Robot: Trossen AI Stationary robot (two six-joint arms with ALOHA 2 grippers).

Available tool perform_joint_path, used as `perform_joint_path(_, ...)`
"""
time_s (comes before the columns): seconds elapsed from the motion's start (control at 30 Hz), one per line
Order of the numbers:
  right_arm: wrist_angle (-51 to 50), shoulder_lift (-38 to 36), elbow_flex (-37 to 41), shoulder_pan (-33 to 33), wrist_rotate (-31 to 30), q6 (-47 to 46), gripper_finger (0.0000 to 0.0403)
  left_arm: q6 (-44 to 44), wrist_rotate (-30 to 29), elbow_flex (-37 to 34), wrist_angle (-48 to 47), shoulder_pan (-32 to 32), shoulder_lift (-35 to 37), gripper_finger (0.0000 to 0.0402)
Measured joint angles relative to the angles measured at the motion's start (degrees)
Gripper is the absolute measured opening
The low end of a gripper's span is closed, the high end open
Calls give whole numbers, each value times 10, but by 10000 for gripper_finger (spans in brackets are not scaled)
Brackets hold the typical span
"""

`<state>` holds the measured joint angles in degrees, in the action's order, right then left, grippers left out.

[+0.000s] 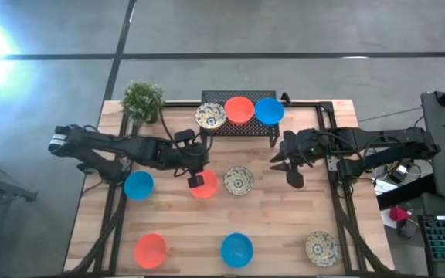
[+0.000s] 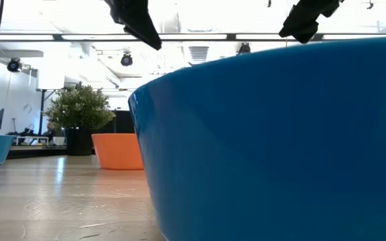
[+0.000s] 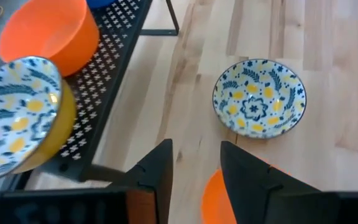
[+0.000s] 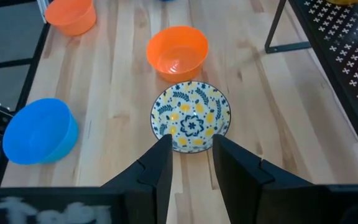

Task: Pick & Place Mini bowls
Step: Stack the top yellow patterned bowl on the yellow patterned bowl on the shelf

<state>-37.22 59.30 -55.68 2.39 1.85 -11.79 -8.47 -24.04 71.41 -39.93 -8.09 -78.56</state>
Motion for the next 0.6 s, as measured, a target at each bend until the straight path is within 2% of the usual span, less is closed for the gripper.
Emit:
perform_joint_path(0.17, 0, 0, 0, 0, 0, 0, 111, -12, 4, -39, 83, 0, -2, 129)
perform_joint_path(0.33, -1, 0, 0, 0, 1, 3, 111, 19, 8, -57, 95, 0, -13, 128)
perform_joint_path(0.6, -4, 0, 0, 0, 1, 5, 111, -87, 22, -55, 127, 2, -67, 128)
